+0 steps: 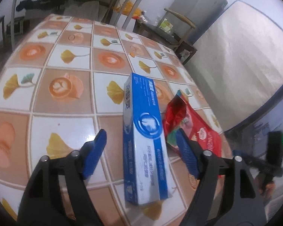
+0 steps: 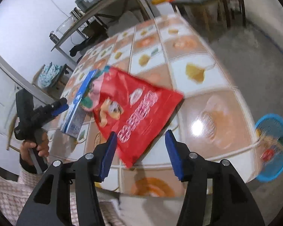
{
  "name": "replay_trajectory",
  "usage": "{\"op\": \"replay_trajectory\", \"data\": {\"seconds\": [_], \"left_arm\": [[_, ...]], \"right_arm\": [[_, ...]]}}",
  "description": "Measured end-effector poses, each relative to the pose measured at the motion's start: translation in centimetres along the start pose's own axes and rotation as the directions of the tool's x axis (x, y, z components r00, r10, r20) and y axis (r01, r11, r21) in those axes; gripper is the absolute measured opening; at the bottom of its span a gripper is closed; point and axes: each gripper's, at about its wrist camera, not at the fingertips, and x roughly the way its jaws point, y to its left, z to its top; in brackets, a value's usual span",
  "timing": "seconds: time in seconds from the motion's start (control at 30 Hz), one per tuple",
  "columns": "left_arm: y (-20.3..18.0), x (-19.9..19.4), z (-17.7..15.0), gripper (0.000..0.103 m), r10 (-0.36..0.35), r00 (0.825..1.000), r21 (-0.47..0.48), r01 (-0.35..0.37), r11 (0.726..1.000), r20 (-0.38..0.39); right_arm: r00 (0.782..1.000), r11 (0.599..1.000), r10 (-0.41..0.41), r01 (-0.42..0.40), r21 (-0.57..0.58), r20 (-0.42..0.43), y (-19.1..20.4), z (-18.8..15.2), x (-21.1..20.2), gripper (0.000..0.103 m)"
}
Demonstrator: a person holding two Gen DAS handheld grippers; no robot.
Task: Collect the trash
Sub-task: 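Grasp the red snack bag with the right gripper while the left gripper holds the box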
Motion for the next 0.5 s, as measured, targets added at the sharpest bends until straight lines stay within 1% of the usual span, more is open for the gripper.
{"op": "replay_trajectory", "data": {"seconds": [0.1, 0.17, 0.2, 0.23, 0.27, 0.33, 0.4, 0.5], "left_arm": [[-0.6, 0.9, 0.1, 0.08, 0.035, 0.999, 0.039, -0.034, 0.999, -0.014], [-1.0, 1.4, 0.0, 0.081, 0.073, 0.997, 0.066, -0.072, 0.995, -0.02], [-1.2, 1.8, -0.1, 0.081, 0.1, 0.995, 0.087, -0.097, 0.991, -0.028], [-1.4, 2.1, -0.1, 0.081, 0.115, 0.993, 0.103, -0.111, 0.988, -0.036], [-1.7, 2.4, -0.2, 0.081, 0.13, 0.991, 0.121, -0.123, 0.985, -0.046], [-2.2, 3.0, -0.3, 0.081, 0.164, 0.984, 0.167, -0.151, 0.974, -0.064], [-2.6, 3.5, -0.5, 0.081, 0.174, 0.981, 0.201, -0.154, 0.967, -0.086], [-2.7, 3.9, -0.6, 0.083, 0.173, 0.978, 0.19, -0.149, 0.97, -0.116]], "right_arm": [[0.999, 1.0, 0.016, -0.017, 0.022, 0.046, -1.2, 1.8, -0.4, 0.054], [0.999, 1.0, 0.006, -0.007, 0.006, 0.054, -1.3, 3.3, 0.4, 0.055], [0.999, 1.0, 0.008, -0.007, -0.021, 0.048, -1.0, 4.2, 1.1, 0.056], [0.999, 0.999, 0.018, -0.017, -0.048, 0.033, -0.8, 5.1, 2.0, 0.059], [1.0, 0.997, 0.025, -0.024, -0.07, 0.01, -0.4, 6.1, 2.9, 0.065], [0.998, 0.991, 0.037, -0.044, -0.127, -0.053, 0.6, 7.9, 5.4, 0.066], [0.994, 0.982, 0.033, -0.051, -0.182, -0.101, 1.4, 9.1, 7.2, 0.066], [0.98, 0.968, 0.058, -0.102, -0.231, -0.192, 2.3, 10.7, 10.2, 0.066]]}}
